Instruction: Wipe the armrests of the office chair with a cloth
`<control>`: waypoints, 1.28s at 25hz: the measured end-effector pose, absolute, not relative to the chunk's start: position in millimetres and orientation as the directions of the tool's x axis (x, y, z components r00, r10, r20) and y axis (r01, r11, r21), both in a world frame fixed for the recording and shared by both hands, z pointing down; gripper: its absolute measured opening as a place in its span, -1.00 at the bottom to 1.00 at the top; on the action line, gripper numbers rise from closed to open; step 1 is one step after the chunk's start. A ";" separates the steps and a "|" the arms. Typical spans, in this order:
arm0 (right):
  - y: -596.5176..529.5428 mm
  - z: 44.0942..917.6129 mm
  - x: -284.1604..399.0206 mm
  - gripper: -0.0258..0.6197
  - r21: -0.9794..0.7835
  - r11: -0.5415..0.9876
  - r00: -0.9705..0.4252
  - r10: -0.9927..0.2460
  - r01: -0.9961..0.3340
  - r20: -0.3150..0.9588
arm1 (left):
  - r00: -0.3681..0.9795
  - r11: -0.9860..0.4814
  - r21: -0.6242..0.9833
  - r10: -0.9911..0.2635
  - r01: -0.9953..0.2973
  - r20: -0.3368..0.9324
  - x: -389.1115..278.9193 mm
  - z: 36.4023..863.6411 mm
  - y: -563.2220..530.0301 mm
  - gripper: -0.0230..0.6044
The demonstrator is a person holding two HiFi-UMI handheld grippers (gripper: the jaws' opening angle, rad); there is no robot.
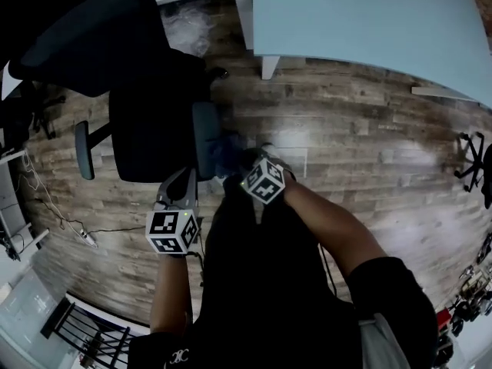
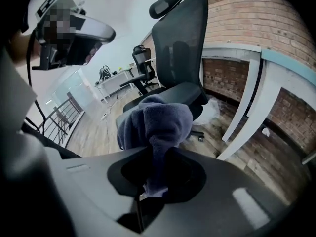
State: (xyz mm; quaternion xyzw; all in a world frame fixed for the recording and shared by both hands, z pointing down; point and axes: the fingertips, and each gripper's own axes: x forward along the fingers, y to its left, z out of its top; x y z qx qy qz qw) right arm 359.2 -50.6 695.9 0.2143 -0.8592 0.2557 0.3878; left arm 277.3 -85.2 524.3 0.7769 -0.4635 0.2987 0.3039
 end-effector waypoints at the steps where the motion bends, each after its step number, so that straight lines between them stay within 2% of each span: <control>1: -58.2 697.8 365.5 -0.73 -0.251 0.783 -0.599 -0.185 -0.569 0.779 | 0.391 -0.396 0.188 -0.530 -0.899 0.753 281.0 525.5 -87.9 -0.91; 9: -113.5 717.2 405.7 -0.73 -0.077 0.834 -0.552 -0.288 -0.546 0.782 | 0.392 -0.463 0.156 -0.472 -0.872 0.790 313.3 543.3 -107.0 -0.91; 16: -125.2 711.8 373.7 -0.73 -0.026 0.917 -0.620 -0.248 -0.398 0.745 | 0.373 -0.460 0.147 -0.453 -0.876 0.810 323.2 544.3 -100.7 -0.91; 21: -151.7 715.1 345.2 -0.73 -0.023 0.907 -0.632 -0.274 -0.420 0.725 | 0.345 -0.410 0.151 -0.455 -0.899 0.821 309.5 548.6 -93.9 -0.91; 28: -172.5 740.5 329.0 -0.73 -0.076 0.895 -0.617 -0.240 -0.440 0.750 | 0.329 -0.367 0.161 -0.458 -0.916 0.826 287.7 556.0 -91.1 -0.91; 32: -187.9 753.0 318.5 -0.73 -0.043 0.878 -0.589 -0.282 -0.476 0.757 | 0.322 -0.352 0.159 -0.475 -0.922 0.819 275.6 560.3 -95.8 -0.91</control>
